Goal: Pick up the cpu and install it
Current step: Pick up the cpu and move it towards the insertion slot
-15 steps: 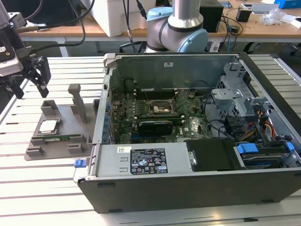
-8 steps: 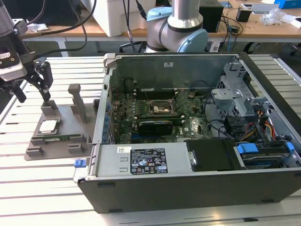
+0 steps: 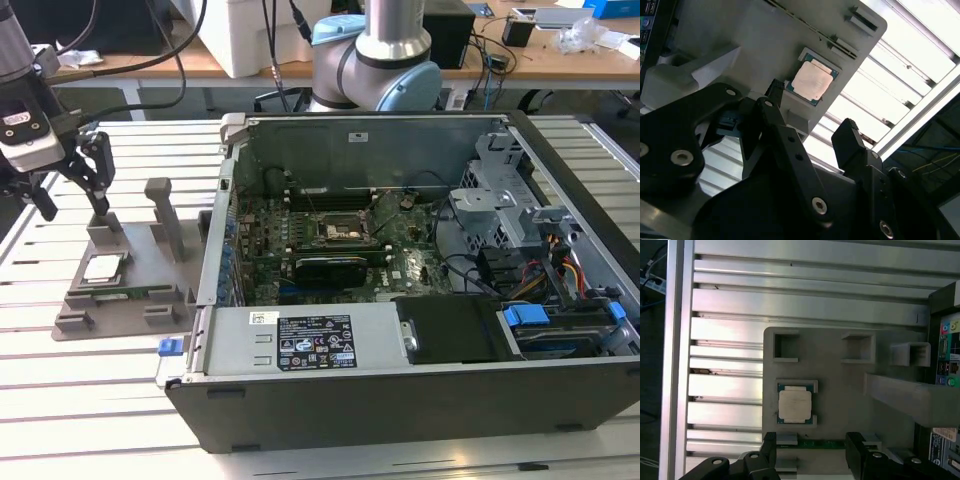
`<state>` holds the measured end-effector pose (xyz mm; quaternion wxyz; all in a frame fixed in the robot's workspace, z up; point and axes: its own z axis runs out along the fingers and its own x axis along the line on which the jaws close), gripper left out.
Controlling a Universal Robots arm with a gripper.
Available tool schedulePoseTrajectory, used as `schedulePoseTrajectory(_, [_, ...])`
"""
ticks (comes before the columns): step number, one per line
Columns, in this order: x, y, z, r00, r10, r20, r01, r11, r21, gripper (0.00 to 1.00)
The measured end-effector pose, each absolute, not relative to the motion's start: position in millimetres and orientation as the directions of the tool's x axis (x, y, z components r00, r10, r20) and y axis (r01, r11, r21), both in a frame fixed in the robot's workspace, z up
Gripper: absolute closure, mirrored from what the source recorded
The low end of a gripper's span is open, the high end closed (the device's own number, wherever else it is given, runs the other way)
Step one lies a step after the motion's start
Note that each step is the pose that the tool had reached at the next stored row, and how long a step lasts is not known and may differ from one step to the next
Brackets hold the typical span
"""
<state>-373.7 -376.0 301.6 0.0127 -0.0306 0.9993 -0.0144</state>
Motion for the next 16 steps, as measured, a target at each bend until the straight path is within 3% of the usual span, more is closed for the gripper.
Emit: schedulePoseTrajectory(16, [-373.9,-375.9,292.7,-0.998,-0.062,-0.025,-0.061,0.998,-0.03,0.34])
